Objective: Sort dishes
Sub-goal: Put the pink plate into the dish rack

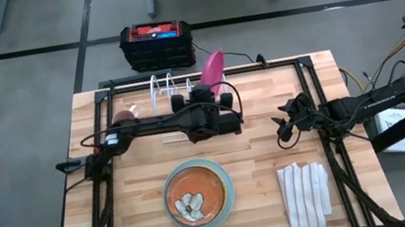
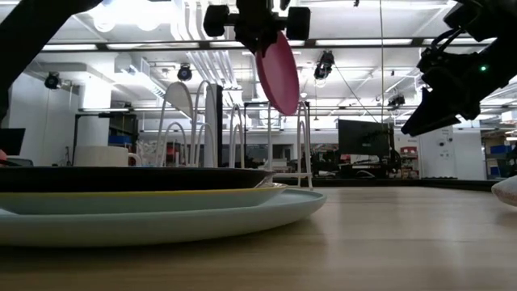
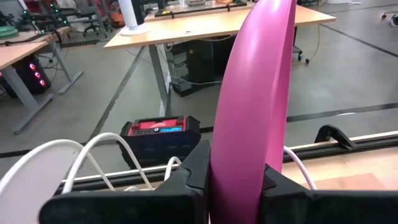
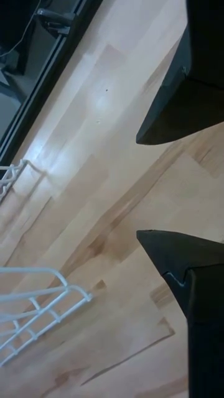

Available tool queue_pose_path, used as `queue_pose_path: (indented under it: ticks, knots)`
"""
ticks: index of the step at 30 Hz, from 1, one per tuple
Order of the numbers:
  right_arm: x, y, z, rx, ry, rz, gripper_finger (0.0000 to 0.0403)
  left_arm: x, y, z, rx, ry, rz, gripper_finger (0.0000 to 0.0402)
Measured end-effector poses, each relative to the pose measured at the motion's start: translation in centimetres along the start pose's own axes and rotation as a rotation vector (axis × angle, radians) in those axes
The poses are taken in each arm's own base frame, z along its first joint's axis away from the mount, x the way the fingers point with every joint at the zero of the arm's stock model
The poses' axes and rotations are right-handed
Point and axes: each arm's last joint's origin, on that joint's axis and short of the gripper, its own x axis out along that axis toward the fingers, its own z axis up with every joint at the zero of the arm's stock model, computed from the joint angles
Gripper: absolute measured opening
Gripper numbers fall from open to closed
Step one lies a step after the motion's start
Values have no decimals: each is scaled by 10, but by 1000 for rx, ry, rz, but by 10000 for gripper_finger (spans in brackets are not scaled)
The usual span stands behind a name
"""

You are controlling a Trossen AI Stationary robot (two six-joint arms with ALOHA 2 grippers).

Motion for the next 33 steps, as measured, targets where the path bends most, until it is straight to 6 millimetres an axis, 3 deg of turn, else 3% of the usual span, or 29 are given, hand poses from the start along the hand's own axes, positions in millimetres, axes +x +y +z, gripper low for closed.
queue_pose_path:
  ticks: [12, 33]
  knots:
    - [0, 0, 0, 2, 1, 2, 231, 9, -14, -26, 56, 65, 5, 38]
    - [0, 0, 0, 2, 1, 3, 231, 9, -19, -28, 5, 89, -18, 47]
